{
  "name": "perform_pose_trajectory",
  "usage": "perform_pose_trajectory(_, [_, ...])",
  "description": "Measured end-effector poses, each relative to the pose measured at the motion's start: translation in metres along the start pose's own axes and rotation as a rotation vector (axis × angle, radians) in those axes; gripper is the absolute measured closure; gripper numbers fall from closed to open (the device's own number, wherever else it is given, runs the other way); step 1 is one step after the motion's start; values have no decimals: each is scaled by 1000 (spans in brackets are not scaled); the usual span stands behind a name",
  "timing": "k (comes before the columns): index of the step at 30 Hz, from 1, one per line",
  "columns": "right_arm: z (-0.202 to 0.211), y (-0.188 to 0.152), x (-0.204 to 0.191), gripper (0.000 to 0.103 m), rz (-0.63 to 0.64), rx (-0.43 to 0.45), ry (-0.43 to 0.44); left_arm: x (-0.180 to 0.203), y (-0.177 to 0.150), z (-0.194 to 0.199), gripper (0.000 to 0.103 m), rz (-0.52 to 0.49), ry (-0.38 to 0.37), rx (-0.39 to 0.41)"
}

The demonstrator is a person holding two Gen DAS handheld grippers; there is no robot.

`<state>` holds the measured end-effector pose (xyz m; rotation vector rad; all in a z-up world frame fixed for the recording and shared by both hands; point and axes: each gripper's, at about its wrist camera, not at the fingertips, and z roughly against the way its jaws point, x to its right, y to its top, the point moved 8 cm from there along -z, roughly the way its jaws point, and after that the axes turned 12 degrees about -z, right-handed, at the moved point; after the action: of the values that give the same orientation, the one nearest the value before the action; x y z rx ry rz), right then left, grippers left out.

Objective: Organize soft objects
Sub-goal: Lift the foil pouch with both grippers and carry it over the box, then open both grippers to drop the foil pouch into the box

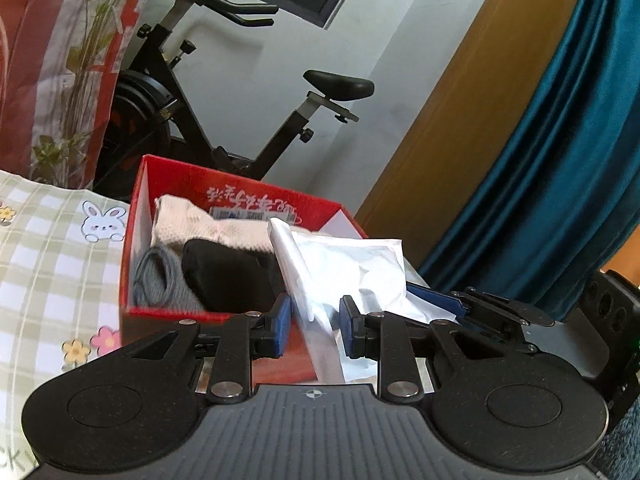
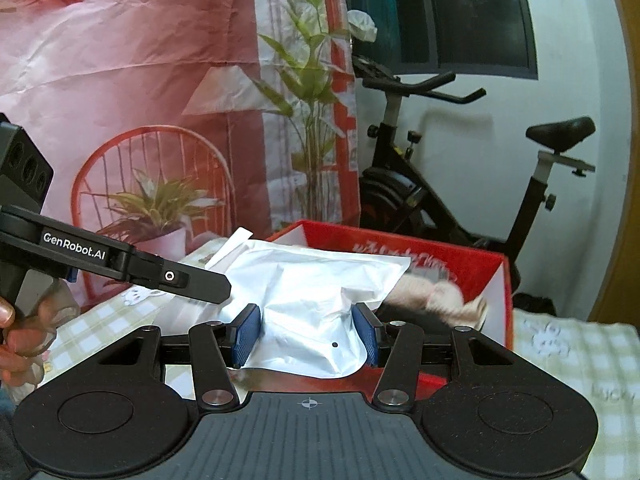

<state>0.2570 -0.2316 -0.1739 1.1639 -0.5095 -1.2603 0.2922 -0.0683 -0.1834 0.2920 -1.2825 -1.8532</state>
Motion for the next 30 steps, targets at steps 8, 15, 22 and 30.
perform_pose_trajectory(8, [-35, 19, 26, 55, -3, -11, -36, -17, 21, -36, 77, 4, 17, -17])
perform_pose_trajectory(15, [-68, 22, 50, 54, -38, -73, -67, -28, 24, -65, 76, -19, 60, -74])
perform_pose_trajectory(22, [-90, 3, 59, 48, -37, -170, -128, -30, 16, -65, 44, -99, 136, -124])
perform_pose_trajectory(30, [-87, 2, 59, 28, -21, -171, -178, -36, 27, -46, 6, -136, 255, -111])
